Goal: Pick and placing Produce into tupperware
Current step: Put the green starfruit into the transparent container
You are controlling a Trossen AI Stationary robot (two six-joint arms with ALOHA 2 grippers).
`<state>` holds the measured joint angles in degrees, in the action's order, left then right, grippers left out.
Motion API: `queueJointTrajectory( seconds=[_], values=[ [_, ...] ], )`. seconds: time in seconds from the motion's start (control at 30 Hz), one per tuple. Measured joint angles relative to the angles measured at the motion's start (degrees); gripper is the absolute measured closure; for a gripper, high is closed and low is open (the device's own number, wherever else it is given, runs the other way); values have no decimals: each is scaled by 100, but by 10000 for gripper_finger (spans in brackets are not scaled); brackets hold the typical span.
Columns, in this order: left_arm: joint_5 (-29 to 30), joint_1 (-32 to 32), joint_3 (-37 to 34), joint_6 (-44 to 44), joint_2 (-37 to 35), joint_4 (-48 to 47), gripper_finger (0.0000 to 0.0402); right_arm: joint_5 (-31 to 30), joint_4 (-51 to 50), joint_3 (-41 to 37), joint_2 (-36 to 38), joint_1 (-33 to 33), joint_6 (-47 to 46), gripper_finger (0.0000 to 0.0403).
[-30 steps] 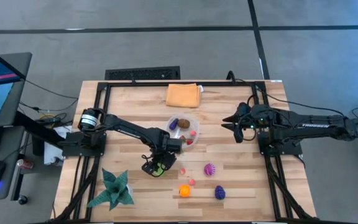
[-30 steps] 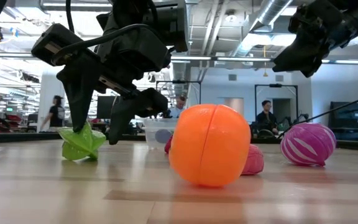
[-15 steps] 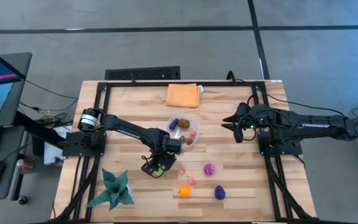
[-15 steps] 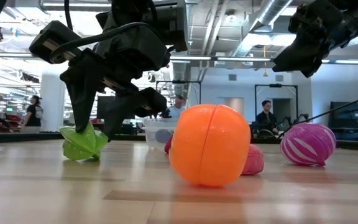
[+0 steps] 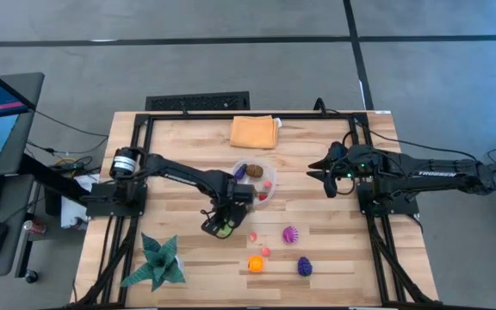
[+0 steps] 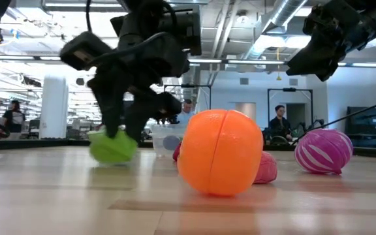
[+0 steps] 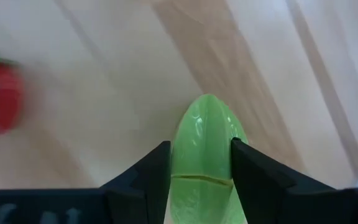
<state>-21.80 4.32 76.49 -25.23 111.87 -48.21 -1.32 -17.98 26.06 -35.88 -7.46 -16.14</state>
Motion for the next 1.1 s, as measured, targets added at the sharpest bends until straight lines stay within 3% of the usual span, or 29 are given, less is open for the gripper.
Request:
queueJointTrajectory(
  seconds=[0.53, 0.67, 0.83, 1.1],
  values=[
    [18, -496, 1594, -53, 0, -358, 264, 0, 0, 0, 0, 0, 111, 243],
    [275, -697, 2010, -138, -4, -340, 263, -2, 0, 0, 0, 0, 147, 243],
    [650, -1079, 2188, -297, -4, -336, 263, -2, 0, 0, 0, 0, 160, 243],
    [753, -1666, 2188, -308, -4, -196, 263, -2, 0, 0, 0, 0, 158, 243]
  ],
)
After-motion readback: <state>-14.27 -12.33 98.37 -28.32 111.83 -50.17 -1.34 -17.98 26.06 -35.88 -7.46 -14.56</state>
